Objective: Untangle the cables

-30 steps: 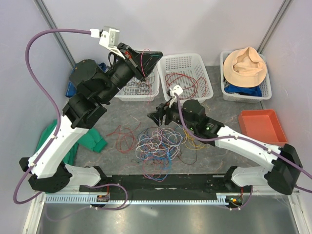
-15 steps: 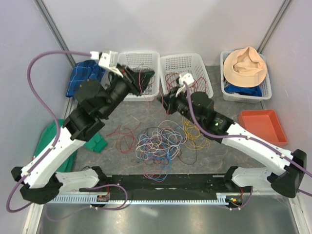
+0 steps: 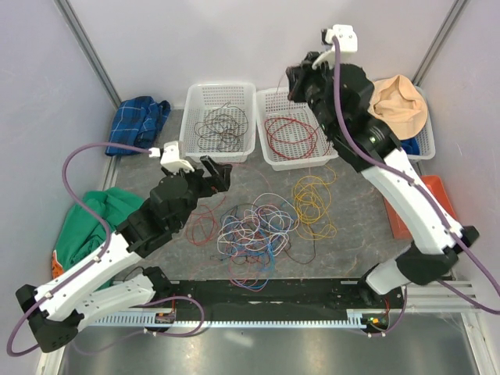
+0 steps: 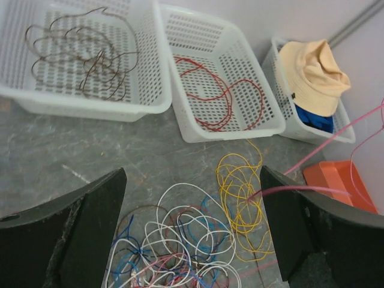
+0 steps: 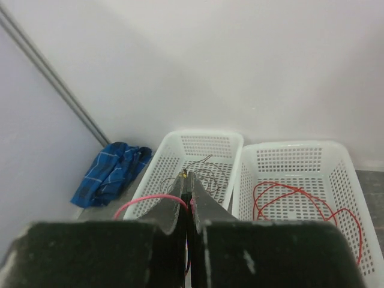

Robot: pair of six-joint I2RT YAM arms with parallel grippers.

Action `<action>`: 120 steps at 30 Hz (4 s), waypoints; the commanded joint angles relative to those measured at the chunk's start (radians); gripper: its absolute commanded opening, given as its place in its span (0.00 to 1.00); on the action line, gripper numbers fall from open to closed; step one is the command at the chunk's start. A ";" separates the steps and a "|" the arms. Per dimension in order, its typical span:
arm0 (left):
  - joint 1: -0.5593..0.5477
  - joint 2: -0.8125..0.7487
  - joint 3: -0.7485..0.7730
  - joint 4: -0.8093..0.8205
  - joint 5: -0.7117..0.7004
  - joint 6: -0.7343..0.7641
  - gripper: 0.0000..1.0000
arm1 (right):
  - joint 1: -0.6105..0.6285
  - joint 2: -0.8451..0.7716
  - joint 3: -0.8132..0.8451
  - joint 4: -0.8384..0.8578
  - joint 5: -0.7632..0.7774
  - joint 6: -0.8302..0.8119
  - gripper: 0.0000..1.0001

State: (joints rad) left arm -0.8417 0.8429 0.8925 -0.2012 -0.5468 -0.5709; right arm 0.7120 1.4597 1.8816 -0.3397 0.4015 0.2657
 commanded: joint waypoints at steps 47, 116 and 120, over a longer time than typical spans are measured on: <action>0.003 -0.429 -0.656 -0.107 0.327 -0.500 1.00 | -0.328 0.404 0.585 0.387 -0.023 0.167 0.00; 0.001 -0.084 -0.718 0.197 0.390 -0.481 1.00 | -0.433 0.596 0.519 0.766 -0.125 0.300 0.00; 0.001 -0.005 -0.705 0.232 0.418 -0.489 0.99 | -0.431 0.574 0.331 0.768 -0.148 0.309 0.00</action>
State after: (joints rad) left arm -0.8410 0.7765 0.1730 -0.0311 -0.1295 -1.0573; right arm 0.2836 2.0502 2.3455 0.4072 0.2928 0.5575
